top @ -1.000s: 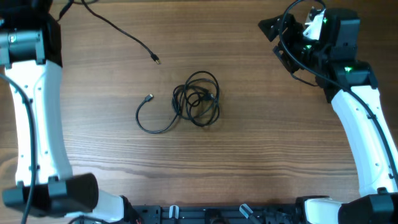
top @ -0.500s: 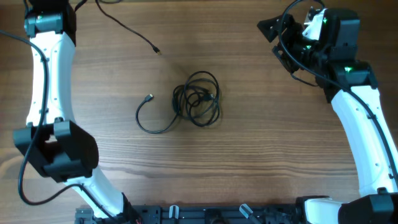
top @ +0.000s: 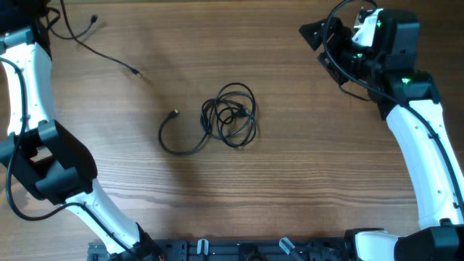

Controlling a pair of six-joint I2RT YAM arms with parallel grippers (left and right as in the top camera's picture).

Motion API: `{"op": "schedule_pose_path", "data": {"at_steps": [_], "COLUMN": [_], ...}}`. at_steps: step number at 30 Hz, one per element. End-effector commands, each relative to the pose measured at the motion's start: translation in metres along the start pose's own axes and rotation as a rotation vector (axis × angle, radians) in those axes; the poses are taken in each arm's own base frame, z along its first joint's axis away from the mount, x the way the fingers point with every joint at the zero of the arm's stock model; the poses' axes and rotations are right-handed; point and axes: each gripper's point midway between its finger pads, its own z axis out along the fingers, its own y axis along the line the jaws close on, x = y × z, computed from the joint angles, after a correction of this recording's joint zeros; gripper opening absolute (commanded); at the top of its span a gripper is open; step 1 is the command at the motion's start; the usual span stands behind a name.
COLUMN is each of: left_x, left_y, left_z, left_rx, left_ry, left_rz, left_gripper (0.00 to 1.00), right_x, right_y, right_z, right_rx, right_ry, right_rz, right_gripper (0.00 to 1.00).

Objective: Untangle cables
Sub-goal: 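Drag the cable end with the left gripper toward the far left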

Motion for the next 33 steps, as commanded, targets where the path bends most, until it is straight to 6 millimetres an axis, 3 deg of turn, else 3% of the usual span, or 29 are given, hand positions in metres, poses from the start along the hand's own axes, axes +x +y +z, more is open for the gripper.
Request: {"op": "schedule_pose_path", "data": {"at_steps": [1,8,11,14,19,23,26,30,32,33], "left_x": [0.003,0.011,0.023,0.031,0.043,0.039,0.037,0.01,0.0,-0.002], "left_y": [-0.004,-0.093,-0.11,-0.103,-0.059,0.006,0.054,0.127,0.156,0.172], "left_z": [0.004,0.014,0.02,0.029,0.045,0.051,0.051,0.026,0.011,0.002], "left_rx": [0.031,0.286,0.298,0.265,0.141,-0.016,-0.107,-0.258,-0.309,-0.341], "left_ry": [0.014,0.023,0.034,0.028,0.017,-0.047,-0.072,-0.129,-0.135,-0.128], "left_rz": [-0.005,-0.196,-0.193,-0.204,-0.232,-0.251,-0.154,0.011,-0.005,-0.02], "left_gripper": [0.04,0.04,0.04,0.04,0.04,0.04,0.04,0.06,1.0,1.0], "right_x": [0.004,0.004,0.004,0.005,0.006,0.008,0.01,0.015,0.015,0.015], "right_y": [0.002,0.004,0.003,0.002,0.001,-0.001,-0.003,-0.001,-0.001,-0.001], "right_z": [0.003,0.003,0.003,0.003,0.003,0.003,0.003,0.003,0.003,0.003], "right_rx": [-0.012,-0.017,-0.014,-0.012,-0.007,0.0,0.007,-0.007,-0.006,-0.007], "right_ry": [0.019,0.015,0.018,0.02,0.024,0.032,0.043,0.07,0.07,0.068], "right_rz": [-0.024,-0.027,-0.025,-0.024,-0.02,-0.013,-0.006,-0.002,-0.001,-0.003], "right_gripper": [1.0,1.0,1.0,1.0,1.0,1.0,1.0,1.0,1.0,1.0]}}
